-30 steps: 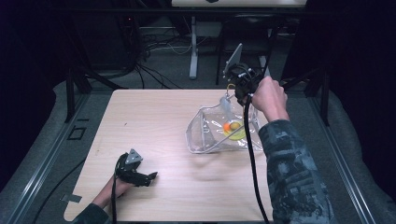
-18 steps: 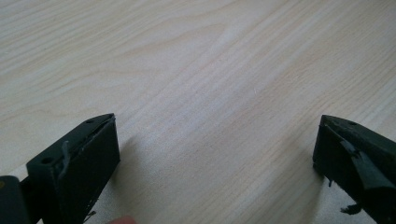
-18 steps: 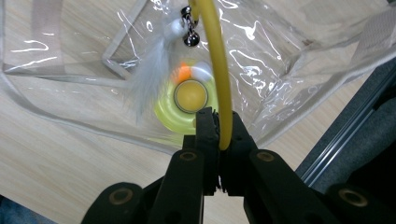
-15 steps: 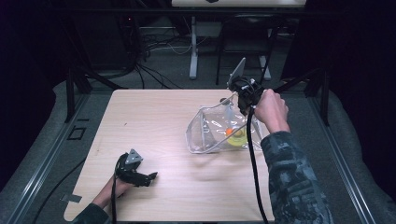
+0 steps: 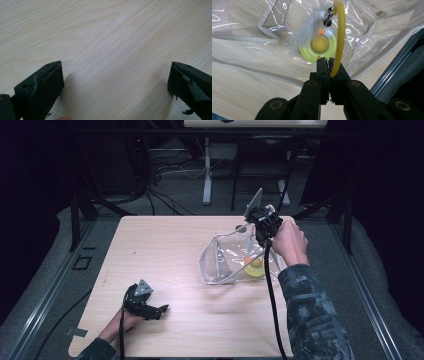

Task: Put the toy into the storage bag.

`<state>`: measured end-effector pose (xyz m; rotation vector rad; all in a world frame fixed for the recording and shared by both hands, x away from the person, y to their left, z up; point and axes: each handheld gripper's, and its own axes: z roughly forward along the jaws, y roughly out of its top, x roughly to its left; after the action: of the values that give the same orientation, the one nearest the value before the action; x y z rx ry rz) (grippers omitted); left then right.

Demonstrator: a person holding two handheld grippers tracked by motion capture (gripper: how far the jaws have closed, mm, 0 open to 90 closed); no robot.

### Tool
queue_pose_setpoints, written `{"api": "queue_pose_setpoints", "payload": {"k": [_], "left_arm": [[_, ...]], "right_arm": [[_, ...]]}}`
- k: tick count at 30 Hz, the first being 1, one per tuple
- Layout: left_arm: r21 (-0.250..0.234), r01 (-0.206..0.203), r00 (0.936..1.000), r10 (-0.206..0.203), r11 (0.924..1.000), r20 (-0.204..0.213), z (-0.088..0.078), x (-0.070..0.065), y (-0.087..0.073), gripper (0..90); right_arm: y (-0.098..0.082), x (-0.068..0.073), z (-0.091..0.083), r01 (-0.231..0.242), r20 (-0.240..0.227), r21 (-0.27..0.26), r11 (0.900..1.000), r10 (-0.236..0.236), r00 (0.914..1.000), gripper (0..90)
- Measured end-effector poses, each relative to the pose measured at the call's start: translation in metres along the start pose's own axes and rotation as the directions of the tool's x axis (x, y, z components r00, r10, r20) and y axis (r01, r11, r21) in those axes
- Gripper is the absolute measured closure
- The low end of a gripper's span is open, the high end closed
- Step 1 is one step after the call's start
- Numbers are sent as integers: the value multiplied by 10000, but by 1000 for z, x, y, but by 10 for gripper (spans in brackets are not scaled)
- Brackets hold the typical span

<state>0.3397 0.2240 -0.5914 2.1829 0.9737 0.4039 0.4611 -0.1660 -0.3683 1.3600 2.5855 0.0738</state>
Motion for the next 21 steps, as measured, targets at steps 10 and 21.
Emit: {"api": "queue_pose_setpoints", "payload": {"k": [10, 21], "left_arm": [[5, -36, 10000, 36, 10000, 20, 0, 0, 0, 4], [0, -19, 10000, 19, 10000, 11, 0, 0, 0, 5]], "right_arm": [[-8, 0, -11, 83, -555, -670, 9977, -120, 9984, 677], [-30, -3, -36, -279, -740, -980, 9948, 207, 9970, 163]]}}
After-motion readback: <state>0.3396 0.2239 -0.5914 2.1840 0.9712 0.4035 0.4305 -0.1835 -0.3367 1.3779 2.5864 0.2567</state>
